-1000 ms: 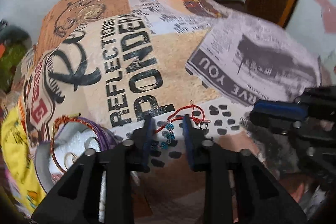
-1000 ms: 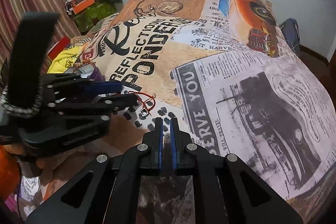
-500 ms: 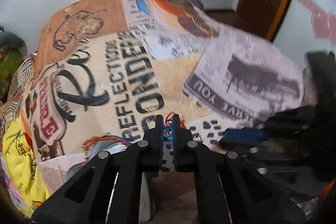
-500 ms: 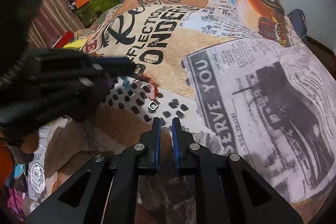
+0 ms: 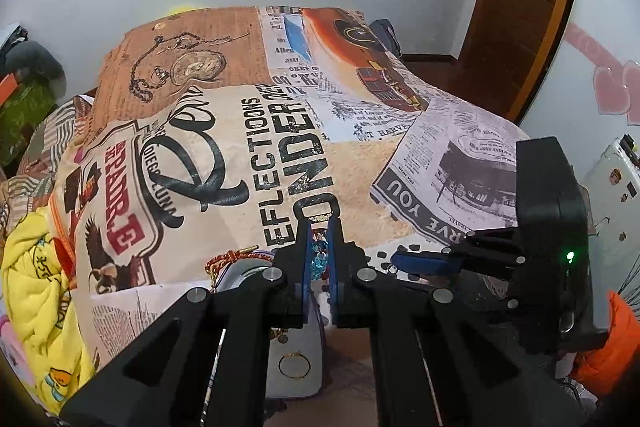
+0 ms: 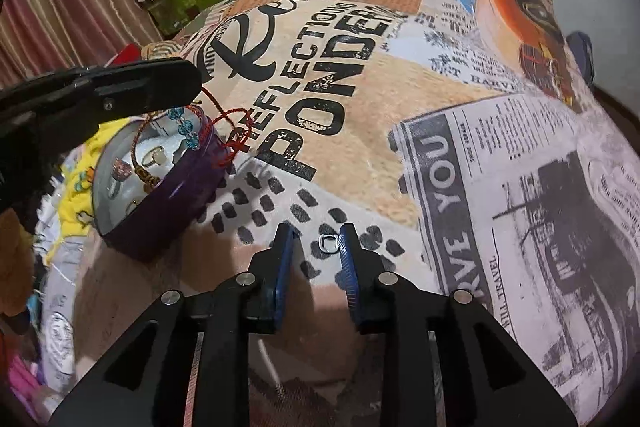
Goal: Organize jewelry
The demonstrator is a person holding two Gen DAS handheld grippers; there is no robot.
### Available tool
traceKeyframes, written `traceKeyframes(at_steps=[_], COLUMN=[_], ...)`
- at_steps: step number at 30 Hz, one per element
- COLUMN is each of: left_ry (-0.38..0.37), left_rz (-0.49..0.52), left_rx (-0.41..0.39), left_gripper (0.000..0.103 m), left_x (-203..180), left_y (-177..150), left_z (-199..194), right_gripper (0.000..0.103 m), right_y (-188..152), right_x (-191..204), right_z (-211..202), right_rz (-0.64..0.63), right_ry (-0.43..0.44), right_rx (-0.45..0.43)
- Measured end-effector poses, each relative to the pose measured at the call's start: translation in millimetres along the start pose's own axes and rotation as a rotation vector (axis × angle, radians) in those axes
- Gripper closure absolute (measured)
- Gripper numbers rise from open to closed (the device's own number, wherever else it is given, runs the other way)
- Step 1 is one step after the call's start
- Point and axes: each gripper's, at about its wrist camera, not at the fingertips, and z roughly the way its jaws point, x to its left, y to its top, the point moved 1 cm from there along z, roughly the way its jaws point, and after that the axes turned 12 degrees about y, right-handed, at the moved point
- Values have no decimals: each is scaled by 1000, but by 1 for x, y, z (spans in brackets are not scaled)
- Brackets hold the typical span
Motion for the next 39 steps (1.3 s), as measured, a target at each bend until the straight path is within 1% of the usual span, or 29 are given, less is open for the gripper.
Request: traceKeyframes(at_steps=[1,4,7,9,11,17,20,25,32,39], left_ry=[-4,-8,-11,-11,-8,13,28,48,64,47], left_rz=[-7,-21,-33,-42,-51,-77,-96,-122,-149,-159], left_rx=[0,-4,-9,-21,-38,-96,-126,-154,-159,-134], left_gripper=[97,97,97,97,97,97,97,97,97,97], left_x=[1,5,6,8,11,22,31,45,62,69], left_y=[-1,-2,-2,-1,1,8,9,7,-3,-16], left_z=[-1,-2,-6,-11,-19,-46,-61,-80,-95,-93], right_gripper=[81,94,94,94,94,94,94,94,94,94], right_y=[0,-1,1,1,1,10,16,27,35,36], right_x=[0,-3,-4,-1,2,14,26,48,76,95], right_z=[0,-1,-2,-3,-6,-31,-46,-67,-78,-65], right_rz=[-4,1,13,11,15,14,-1,-36,-76,-102], right_ry=[-3,-22,-19,-33,-26,-24,-13,4,44,78], right_rx=[-2,-12,-16,-16,-20,-88,-129,-196,-253,-238])
